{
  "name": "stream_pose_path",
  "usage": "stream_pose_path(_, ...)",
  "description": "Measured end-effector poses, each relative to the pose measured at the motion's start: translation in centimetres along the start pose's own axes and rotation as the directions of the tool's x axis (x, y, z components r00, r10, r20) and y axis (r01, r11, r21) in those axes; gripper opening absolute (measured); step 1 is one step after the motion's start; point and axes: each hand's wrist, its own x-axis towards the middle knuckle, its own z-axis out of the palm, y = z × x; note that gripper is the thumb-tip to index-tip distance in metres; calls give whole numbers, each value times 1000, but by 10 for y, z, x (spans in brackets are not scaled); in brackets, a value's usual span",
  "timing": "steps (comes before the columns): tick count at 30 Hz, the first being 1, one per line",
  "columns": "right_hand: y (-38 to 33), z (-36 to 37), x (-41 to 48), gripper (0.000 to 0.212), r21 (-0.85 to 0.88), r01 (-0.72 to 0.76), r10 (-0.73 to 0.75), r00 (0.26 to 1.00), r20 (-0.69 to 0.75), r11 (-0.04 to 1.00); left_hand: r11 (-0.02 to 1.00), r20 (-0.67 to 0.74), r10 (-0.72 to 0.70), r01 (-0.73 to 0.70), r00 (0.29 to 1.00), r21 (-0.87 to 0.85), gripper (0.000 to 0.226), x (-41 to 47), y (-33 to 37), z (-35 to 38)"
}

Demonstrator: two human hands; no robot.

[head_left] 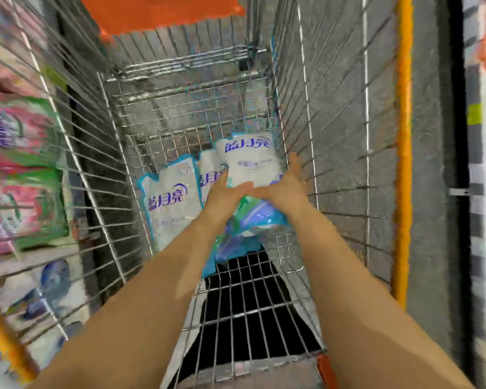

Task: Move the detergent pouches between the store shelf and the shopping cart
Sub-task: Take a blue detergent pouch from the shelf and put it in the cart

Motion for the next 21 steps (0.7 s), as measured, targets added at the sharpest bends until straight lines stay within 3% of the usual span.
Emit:
stream_pose_path(3, 3, 0, -6, 137, -105, -64, 63, 998, -10, 992, 998, -11, -68, 68, 998, -16, 47, 7, -22, 8)
stream_pose_path(5, 11, -1, -3, 122, -134, -88, 89, 996, 4, 987, 998, -1, -66, 66, 998, 1, 54, 9, -28, 11)
stream_pose_path(8, 23, 5, -4, 115, -126, -136, 143, 988, 51, 983, 991, 66, -88, 81, 994, 108, 71, 18, -36, 9)
stream_pose_path(11, 31, 12, -2, 114, -72, -159, 158, 987, -20, 985, 966, 90, -144, 121, 985, 227, 69, 24, -34, 9)
stream_pose_path(15, 25, 7, -5, 72, -92, -128, 125, 992, -31, 987, 971, 13, -169, 164, 985, 175, 76, 23, -35, 11)
stream_pose_path(18, 14, 5, -9, 48, -12, -70, 69, 994, -81, 997, 967, -126, -183, 202, 975, 154, 53, 4, -26, 4)
stream_pose_path(21, -10, 2, -27, 46, 56, 14, -9, 996, -91, 998, 963, -284, -54, 125, 957, 240, 30, -15, -8, -11)
